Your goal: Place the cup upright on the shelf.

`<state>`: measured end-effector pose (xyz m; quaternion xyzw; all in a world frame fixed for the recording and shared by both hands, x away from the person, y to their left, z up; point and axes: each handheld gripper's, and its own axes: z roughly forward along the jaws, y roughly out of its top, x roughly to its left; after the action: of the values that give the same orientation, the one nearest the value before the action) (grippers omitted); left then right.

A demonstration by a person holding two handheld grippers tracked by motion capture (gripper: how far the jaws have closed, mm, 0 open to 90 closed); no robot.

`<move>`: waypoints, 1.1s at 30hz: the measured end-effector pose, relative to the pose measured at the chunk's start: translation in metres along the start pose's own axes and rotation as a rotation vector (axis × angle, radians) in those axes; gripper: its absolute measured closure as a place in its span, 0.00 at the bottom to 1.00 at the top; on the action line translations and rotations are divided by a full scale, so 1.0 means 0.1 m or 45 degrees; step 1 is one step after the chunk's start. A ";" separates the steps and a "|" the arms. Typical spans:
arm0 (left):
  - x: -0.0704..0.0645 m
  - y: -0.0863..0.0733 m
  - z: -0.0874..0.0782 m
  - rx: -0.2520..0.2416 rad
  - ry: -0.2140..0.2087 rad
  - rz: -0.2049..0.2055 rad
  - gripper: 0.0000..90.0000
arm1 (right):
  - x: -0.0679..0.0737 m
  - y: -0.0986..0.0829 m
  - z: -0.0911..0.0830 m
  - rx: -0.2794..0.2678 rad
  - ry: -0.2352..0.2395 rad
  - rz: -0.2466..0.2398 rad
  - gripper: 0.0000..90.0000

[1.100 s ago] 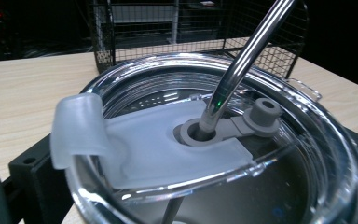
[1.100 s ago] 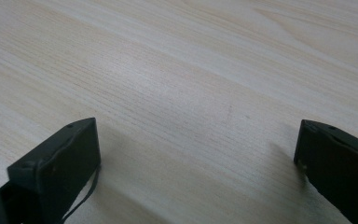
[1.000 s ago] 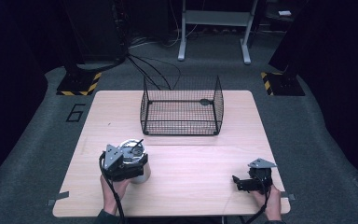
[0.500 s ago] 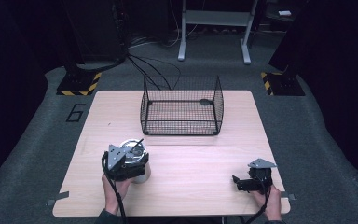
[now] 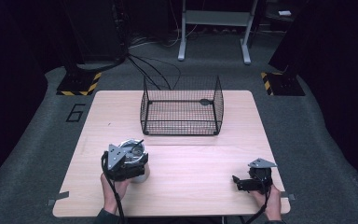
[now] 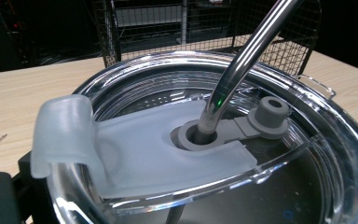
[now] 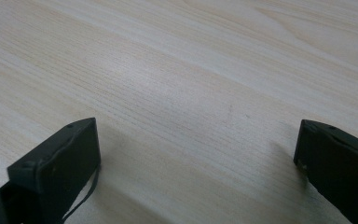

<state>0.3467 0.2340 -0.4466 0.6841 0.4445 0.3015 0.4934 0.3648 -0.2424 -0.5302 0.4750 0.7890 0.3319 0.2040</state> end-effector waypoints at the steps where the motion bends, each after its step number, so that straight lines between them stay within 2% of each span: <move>1: 0.01 0.01 -0.01 -0.003 -0.005 -0.009 0.04 | 0.00 0.00 0.00 0.000 0.000 0.000 0.00; 5: 0.03 0.05 -0.02 -0.019 -0.017 -0.019 0.04 | 0.00 0.00 0.00 0.001 0.000 0.001 0.00; 8: 0.06 0.10 -0.03 -0.005 -0.043 -0.020 0.04 | 0.00 0.00 0.00 -0.001 0.000 -0.003 0.00; 13: 0.06 0.18 -0.04 0.007 -0.050 0.026 0.04 | 0.00 0.00 0.00 0.001 0.003 0.007 0.00; 18: 0.07 0.21 -0.04 0.002 -0.069 0.005 0.04 | 0.00 0.01 0.01 0.007 0.008 0.011 0.00; 23: 0.07 0.32 -0.04 0.018 -0.087 0.019 0.04 | -0.02 0.03 0.03 0.007 0.015 -0.005 0.00; 27: 0.07 0.40 -0.04 -0.001 -0.095 0.018 0.04 | -0.04 0.03 0.03 -0.005 0.026 -0.031 0.00; 33: 0.08 0.51 -0.03 0.001 -0.109 0.038 0.04 | -0.04 0.04 0.04 0.011 0.053 -0.031 0.00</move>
<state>0.3632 0.2364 -0.3975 0.7031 0.4129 0.2790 0.5073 0.3719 -0.2436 -0.5300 0.4593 0.8002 0.3358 0.1897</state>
